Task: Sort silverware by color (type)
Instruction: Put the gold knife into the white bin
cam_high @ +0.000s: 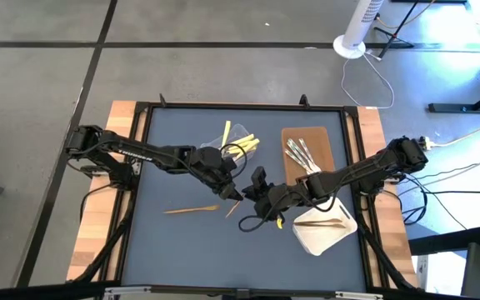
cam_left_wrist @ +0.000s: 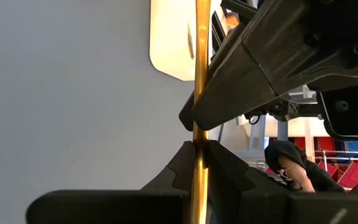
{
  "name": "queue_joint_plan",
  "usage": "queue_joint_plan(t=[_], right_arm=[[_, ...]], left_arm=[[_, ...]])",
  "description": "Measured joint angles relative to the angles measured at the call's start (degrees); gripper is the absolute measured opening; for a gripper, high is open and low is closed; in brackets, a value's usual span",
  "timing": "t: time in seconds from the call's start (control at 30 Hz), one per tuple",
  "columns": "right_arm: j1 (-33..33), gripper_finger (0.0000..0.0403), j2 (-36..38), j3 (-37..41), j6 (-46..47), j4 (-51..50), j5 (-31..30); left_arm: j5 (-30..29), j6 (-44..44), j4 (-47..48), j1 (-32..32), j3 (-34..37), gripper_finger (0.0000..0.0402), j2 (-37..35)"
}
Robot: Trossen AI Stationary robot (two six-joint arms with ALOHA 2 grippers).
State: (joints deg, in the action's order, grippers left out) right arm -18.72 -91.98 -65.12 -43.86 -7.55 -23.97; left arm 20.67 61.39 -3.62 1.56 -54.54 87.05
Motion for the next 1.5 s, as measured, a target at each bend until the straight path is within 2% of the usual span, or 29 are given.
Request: queue_joint_plan(t=[0.57,0.93,1.13,1.5], right_arm=[[0.00,0.0077,0.00,0.00,-0.13,-0.04,0.00],[-0.02,0.0010,0.00,0.04,-0.35,-0.61,1.19],[-0.02,0.0004,0.00,0.07,-0.31,-0.63,1.25],[0.06,0.0004,0.11,0.07,-0.02,0.21,4.20]], left_arm=[[0.01,0.00,-0.03,0.00,0.00,0.0022,0.00],[0.30,0.04,0.16,0.02,0.00,0.0022,-0.02],[0.26,0.04,0.22,0.02,0.00,0.0023,-0.04],[-0.81,-0.37,-0.38,0.00,0.00,0.0078,-0.04]])
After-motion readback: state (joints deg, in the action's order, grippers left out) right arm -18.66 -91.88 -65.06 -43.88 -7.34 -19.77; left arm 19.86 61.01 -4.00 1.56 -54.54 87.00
